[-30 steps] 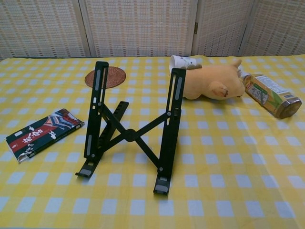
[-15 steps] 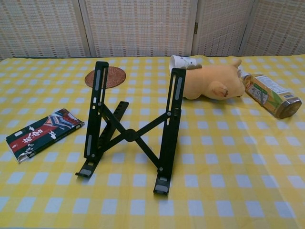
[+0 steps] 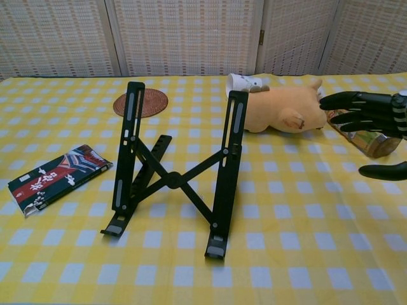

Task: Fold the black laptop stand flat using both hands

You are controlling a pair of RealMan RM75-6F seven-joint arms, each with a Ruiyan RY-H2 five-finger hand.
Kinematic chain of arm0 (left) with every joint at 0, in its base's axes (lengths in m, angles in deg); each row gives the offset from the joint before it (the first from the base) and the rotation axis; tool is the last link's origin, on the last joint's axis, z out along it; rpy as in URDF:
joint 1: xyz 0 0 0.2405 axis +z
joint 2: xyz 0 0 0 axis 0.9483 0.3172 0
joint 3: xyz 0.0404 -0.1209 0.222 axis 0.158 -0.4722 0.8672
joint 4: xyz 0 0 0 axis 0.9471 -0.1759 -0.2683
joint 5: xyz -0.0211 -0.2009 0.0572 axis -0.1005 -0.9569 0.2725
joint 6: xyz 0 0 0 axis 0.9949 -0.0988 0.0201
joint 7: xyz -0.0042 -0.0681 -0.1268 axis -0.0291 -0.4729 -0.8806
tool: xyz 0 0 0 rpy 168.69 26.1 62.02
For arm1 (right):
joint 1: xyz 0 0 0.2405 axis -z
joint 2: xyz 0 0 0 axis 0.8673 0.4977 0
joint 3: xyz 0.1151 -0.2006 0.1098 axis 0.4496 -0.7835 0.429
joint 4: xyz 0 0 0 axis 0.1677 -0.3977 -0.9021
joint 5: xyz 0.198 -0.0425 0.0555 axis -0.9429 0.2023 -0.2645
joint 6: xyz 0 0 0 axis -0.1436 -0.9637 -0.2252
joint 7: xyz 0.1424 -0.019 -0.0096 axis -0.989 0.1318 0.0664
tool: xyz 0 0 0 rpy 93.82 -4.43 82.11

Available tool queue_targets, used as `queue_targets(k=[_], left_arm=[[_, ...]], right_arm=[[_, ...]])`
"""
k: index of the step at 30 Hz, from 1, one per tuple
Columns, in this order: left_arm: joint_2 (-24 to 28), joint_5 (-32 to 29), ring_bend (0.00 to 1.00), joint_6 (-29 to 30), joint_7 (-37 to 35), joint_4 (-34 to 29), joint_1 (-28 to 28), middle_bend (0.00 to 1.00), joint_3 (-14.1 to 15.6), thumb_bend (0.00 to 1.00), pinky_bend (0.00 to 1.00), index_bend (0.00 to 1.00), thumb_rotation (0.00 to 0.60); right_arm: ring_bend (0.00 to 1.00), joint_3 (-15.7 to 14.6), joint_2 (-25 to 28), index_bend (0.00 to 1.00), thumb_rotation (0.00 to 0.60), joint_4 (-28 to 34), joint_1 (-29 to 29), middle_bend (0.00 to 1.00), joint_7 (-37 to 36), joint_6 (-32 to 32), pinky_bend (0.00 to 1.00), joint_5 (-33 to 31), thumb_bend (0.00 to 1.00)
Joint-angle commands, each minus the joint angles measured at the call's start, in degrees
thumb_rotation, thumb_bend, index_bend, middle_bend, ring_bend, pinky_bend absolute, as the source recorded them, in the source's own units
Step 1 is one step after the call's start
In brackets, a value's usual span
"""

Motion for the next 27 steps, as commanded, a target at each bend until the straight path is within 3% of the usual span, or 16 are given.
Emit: queue_targets(k=[1, 15, 27], left_arm=[[0.0, 0.1, 0.05, 0.1, -0.2, 0.0, 0.0, 0.12, 0.1, 0.25, 0.00, 0.15, 0.600], [-0.1, 0.0, 0.05, -0.1, -0.8, 0.3, -0.2, 0.12, 0.2, 0.24, 0.00, 0.16, 0.600], [0.0, -1.3, 0.05, -0.8, -0.9, 0.4, -0.4, 0.12, -0.2, 0.24, 0.00, 0.15, 0.600]], right_arm=[[0.03, 1.7, -3.4, 0.00, 0.600, -1.1, -4.2, 0.00, -4.7, 3.8, 0.00, -1.4, 0.31], [0.02, 6.2, -12.6, 0.00, 0.600, -8.0, -13.6, 0.00, -13.2, 11.4, 0.00, -6.9, 0.31], [0.03, 8.3, -19.2, 0.00, 0.600, -14.4, -21.1, 0.00, -20.9, 14.2, 0.00, -6.0, 0.31]])
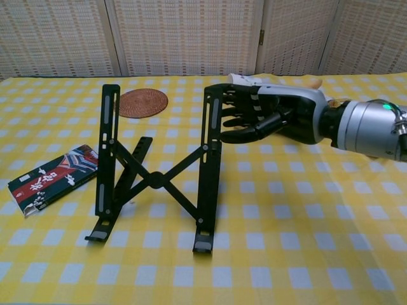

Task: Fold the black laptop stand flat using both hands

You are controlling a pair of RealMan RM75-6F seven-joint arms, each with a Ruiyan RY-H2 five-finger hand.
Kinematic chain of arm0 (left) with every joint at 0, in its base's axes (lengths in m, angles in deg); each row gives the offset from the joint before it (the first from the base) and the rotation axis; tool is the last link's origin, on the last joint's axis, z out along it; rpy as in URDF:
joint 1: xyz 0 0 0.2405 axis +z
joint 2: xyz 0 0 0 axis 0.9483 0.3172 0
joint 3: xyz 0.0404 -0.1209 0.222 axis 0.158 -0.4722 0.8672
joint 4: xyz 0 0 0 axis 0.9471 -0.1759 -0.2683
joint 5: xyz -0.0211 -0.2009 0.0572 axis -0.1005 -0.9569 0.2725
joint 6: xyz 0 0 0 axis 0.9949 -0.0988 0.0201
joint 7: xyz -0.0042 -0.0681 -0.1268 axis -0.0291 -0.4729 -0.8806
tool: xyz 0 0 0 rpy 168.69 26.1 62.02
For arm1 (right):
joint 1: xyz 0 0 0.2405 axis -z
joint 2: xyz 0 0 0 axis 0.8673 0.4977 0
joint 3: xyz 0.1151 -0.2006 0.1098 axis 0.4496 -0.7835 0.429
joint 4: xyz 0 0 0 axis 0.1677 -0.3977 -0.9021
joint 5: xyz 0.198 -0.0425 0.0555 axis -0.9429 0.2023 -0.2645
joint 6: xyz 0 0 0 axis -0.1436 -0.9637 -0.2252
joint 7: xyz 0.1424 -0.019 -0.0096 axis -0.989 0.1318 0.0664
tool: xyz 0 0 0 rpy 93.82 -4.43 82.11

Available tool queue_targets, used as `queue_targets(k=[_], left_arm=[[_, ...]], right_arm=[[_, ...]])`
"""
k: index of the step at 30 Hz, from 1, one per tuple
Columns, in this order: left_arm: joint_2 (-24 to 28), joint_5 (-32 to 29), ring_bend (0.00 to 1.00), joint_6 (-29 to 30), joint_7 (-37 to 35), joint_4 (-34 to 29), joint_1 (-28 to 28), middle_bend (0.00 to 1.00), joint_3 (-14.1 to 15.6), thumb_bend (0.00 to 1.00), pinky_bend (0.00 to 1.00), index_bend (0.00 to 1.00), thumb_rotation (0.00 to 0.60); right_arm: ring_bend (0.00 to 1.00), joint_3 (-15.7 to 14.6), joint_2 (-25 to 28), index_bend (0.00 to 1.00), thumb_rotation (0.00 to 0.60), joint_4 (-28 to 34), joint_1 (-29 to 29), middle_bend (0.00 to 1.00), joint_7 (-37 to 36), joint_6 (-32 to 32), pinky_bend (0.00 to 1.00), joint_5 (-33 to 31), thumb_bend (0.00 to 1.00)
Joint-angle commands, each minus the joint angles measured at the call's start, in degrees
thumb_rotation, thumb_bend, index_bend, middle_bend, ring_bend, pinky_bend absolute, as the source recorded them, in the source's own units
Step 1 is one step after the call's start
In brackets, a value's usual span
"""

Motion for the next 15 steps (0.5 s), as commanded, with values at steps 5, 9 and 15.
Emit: queue_targets(k=[5, 9, 15], left_arm=[[-0.1, -0.3, 0.06, -1.1, -2.7, 0.8, -0.9, 0.12, -0.5, 0.24, 0.00, 0.15, 0.600], [0.2, -0.3, 0.06, -4.3, -8.3, 1.5, -2.8, 0.12, -0.7, 0.24, 0.02, 0.14, 0.600], [0.5, 0.8, 0.06, -9.5, -17.9, 1.9, -6.5, 0.12, -1.0, 0.24, 0.05, 0.12, 0.600]], right_arm=[[0.09, -1.4, -0.7, 0.00, 0.600, -1.8, -2.9, 0.04, -8.9, -2.3, 0.00, 5.1, 0.31], [0.17, -4.2, 0.3, 0.00, 0.600, -2.7, -2.8, 0.12, -13.8, -7.4, 0.00, 9.3, 0.31], [0.19, -7.9, 2.4, 0.00, 0.600, -1.9, -2.4, 0.14, -16.2, -13.8, 0.00, 13.9, 0.31]])
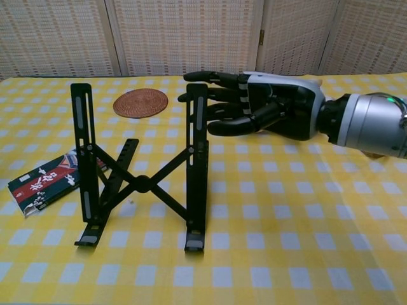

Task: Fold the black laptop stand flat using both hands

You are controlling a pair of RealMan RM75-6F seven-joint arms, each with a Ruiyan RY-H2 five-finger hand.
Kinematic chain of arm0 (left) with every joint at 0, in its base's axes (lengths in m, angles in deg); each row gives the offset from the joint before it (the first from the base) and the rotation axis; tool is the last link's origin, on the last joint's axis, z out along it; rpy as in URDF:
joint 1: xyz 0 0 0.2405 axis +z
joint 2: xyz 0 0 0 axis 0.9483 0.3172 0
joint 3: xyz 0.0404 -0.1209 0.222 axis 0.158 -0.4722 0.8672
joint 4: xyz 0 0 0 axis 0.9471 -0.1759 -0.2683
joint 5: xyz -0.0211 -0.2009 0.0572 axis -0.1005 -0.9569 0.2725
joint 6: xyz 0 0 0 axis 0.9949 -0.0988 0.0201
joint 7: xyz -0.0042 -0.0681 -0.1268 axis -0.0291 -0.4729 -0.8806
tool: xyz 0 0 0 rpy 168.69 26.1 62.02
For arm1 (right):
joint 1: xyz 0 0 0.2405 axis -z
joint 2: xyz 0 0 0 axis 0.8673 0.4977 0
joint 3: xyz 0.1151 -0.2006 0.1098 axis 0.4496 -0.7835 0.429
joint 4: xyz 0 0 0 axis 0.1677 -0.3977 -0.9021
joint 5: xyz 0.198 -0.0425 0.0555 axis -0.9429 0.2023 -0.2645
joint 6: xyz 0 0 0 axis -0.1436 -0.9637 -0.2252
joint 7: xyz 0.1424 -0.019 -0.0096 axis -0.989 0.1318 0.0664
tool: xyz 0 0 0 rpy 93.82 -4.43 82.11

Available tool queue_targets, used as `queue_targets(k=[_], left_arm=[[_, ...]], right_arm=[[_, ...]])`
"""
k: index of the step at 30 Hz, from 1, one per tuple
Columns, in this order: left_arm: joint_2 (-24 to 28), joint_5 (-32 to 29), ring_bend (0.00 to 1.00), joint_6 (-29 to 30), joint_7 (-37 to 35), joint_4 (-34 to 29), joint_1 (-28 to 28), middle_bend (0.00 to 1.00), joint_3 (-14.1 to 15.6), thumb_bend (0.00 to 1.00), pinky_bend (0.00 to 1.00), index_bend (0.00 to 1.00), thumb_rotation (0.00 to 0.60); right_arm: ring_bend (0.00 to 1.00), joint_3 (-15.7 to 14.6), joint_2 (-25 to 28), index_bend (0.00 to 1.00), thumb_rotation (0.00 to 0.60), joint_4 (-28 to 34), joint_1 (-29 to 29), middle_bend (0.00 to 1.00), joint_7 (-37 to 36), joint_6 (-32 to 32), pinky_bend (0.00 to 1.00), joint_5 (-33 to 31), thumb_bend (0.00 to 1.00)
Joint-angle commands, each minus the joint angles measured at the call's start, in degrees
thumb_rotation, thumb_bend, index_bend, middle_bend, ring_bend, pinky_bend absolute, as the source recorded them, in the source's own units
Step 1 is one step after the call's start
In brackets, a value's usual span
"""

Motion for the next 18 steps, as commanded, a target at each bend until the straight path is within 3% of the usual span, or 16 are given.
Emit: queue_targets(k=[1, 10, 18], left_arm=[[0.1, 1.0, 0.06, -4.5, -6.8, 0.7, -3.3, 0.12, -0.1, 0.24, 0.05, 0.12, 0.600], [-0.6, 2.6, 0.10, -12.4, -11.8, 1.6, -7.8, 0.13, 2.3, 0.24, 0.07, 0.13, 0.600], [-3.4, 3.1, 0.12, -13.8, -11.6, 1.3, -8.3, 0.18, 4.5, 0.24, 0.10, 0.26, 0.600]], right_arm=[[0.19, -2.6, 1.7, 0.00, 0.600, 0.8, 0.3, 0.14, -1.0, -3.8, 0.00, 2.8, 0.31], [0.19, -7.2, 4.3, 0.00, 0.600, 4.9, 1.8, 0.14, 2.9, -10.4, 0.00, 6.6, 0.31], [0.19, -10.1, 6.1, 0.00, 0.600, 8.8, 2.4, 0.14, 8.1, -12.8, 0.00, 8.7, 0.31]])
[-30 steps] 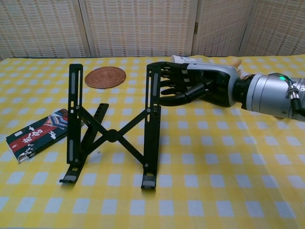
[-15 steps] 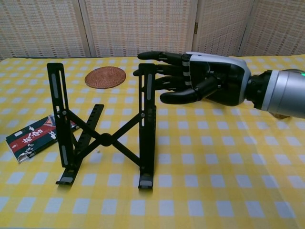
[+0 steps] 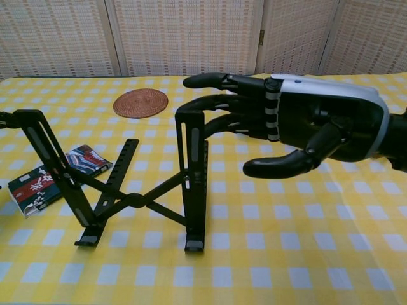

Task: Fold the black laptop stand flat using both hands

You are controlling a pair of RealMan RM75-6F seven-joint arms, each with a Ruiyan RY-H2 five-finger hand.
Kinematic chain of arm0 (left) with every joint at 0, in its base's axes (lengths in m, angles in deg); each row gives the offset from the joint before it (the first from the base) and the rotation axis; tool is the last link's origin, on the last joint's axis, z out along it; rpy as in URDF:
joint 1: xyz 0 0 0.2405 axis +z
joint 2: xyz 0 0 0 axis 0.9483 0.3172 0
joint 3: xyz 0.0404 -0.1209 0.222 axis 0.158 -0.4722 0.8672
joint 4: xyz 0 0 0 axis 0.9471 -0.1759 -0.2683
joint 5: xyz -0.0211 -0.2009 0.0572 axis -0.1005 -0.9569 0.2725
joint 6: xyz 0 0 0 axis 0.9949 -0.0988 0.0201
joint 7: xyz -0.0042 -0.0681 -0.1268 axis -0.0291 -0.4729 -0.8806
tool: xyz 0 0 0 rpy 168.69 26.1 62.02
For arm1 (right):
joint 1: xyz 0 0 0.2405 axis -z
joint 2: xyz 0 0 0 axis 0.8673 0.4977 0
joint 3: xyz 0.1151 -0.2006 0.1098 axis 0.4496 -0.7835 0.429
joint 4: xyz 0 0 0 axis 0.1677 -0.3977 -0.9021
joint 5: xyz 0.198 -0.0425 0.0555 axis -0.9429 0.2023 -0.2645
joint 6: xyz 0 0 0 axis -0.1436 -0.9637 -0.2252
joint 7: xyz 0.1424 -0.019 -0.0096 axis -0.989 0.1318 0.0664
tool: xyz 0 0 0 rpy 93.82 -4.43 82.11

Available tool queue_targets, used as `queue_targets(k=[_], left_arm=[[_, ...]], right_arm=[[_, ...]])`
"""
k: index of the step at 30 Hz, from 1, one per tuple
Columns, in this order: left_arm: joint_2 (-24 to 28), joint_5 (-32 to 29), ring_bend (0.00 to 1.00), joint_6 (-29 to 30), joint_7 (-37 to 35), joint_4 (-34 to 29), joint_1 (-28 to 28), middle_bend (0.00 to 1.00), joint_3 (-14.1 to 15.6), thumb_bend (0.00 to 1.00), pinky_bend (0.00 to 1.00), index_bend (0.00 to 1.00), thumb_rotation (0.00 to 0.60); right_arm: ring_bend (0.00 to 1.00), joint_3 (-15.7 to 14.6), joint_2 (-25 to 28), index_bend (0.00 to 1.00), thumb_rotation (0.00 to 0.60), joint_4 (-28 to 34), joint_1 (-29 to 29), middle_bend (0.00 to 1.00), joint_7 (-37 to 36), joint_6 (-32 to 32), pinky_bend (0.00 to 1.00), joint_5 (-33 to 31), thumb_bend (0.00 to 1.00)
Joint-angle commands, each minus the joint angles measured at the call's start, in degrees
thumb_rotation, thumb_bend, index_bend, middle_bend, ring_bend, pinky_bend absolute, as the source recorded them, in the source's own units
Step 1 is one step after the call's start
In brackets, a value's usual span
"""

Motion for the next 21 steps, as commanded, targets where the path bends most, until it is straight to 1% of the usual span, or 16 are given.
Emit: queue_targets(k=[1, 5, 15, 21], left_arm=[[-1.7, -0.2, 0.13, 0.5, 1.3, -0.1, 0.3, 0.18, 0.6, 0.24, 0.10, 0.28, 0.600], [-4.2, -0.6, 0.15, 1.2, 3.7, -0.1, 0.9, 0.20, 1.1, 0.24, 0.12, 0.35, 0.600], [-10.4, -1.8, 0.16, 2.1, 8.4, 1.0, 1.6, 0.22, 1.7, 0.24, 0.13, 0.39, 0.600], [-14.3, -2.7, 0.17, 2.4, 10.7, 1.8, 1.4, 0.24, 1.0, 0.24, 0.16, 0.42, 0.600]], right_arm=[[0.19, -1.1, 0.7, 0.00, 0.600, 1.5, 0.3, 0.14, 2.1, -0.8, 0.00, 0.7, 0.31], [0.18, -2.2, 1.2, 0.00, 0.600, 2.9, 0.3, 0.14, 3.9, -1.2, 0.00, 1.2, 0.31], [0.18, -3.6, 1.8, 0.00, 0.600, 3.9, 0.5, 0.13, 6.1, -1.4, 0.00, 0.1, 0.31], [0.18, -3.6, 1.9, 0.00, 0.600, 3.4, 0.6, 0.13, 6.1, -1.6, 0.00, -1.1, 0.31]])
